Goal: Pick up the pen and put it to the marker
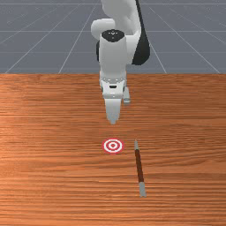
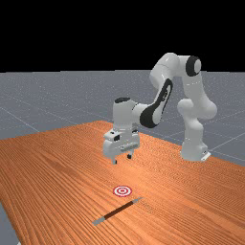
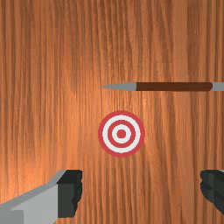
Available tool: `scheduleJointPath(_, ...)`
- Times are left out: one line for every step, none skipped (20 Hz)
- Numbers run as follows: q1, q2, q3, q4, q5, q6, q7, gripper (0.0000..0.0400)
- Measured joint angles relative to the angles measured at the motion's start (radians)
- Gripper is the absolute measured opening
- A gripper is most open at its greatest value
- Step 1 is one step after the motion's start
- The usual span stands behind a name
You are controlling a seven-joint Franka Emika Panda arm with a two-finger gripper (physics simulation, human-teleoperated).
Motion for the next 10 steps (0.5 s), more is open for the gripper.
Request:
scheduleJointPath(0.0, 0.0, 0.0, 0.0, 0.0, 0.0, 0.0, 0.0249)
scheduleJointPath(0.0, 0.0, 0.0, 0.0, 0.0, 0.0, 0.0, 0.0158)
scheduleJointPath(0.002, -0.002, -0.003, 0.0, 0.002, -0.007, 0.019, 0.0253)
scheduleJointPath(0.003, -0.004, -0.006, 0.0, 0.004, -0.012, 0.031, 0.0311)
scheduleJointPath(0.003, -0.006, -0.007, 0.001, 0.005, -0.014, 0.038, 0.0346)
scheduleJointPath(0.017, -0.089, -0.04, -0.059, -0.01, -0.116, 0.203, 0.0212)
scheduleJointPath(0.02, -0.162, -0.071, -0.065, -0.014, -0.21, 0.368, 0.0129)
scheduleJointPath(0.019, -0.203, -0.096, -0.054, -0.009, -0.281, 0.539, 0.0079)
scheduleJointPath(0.02, -0.22, -0.115, -0.039, 0.002, -0.337, 0.715, 0.0049)
scheduleJointPath(0.022, -0.223, -0.131, -0.025, 0.02, -0.385, 0.892, 0.003)
